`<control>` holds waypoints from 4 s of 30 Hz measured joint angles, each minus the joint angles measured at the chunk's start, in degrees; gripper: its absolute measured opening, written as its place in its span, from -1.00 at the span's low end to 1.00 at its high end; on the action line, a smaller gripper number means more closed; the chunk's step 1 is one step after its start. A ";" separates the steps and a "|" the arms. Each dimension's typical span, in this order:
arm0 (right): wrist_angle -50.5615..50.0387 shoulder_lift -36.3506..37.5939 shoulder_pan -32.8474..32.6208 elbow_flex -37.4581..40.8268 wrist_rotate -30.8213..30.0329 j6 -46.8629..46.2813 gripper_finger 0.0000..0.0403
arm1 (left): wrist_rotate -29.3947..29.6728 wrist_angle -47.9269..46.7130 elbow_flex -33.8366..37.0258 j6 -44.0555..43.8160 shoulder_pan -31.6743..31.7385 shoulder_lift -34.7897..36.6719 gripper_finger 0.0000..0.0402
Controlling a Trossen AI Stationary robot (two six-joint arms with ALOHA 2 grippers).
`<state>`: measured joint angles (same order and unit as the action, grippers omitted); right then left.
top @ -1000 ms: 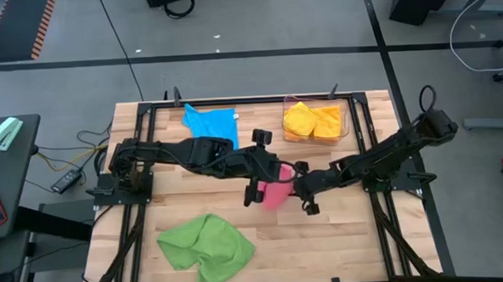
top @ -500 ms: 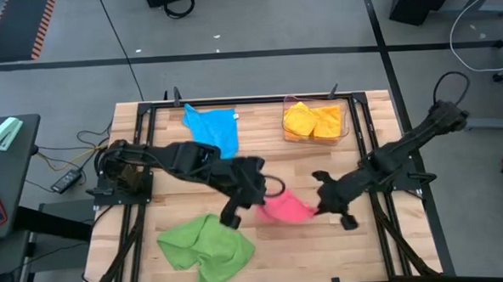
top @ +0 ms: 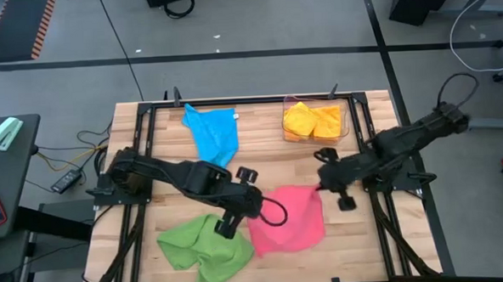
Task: Fold microfiber towels
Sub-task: Fold the pink microfiber cloth
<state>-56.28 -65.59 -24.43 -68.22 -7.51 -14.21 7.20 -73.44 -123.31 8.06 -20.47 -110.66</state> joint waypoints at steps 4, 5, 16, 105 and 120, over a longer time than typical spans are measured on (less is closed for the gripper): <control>0.62 -3.47 5.50 4.79 -0.31 1.54 -0.97 | 0.55 -2.28 -0.02 -2.84 1.37 -3.28 -0.97; 1.04 -4.34 6.49 6.19 -0.80 2.36 -0.97 | 0.60 -2.64 0.00 -3.14 1.45 -4.15 -0.97; 3.74 -7.13 12.83 17.77 -8.38 7.56 -0.97 | 1.54 -4.87 0.00 0.55 4.66 -14.73 -0.97; 26.16 -14.02 -10.88 22.90 2.04 -11.77 0.05 | 2.57 50.32 47.80 14.48 -5.11 -6.11 -0.44; 22.31 -14.00 -10.87 17.61 -4.27 -10.48 0.05 | -7.14 37.03 39.86 9.21 2.10 5.22 -0.95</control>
<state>-33.97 -79.59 -35.30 -50.61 -11.78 -24.69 0.06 -36.41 -83.44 17.26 -18.37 -105.44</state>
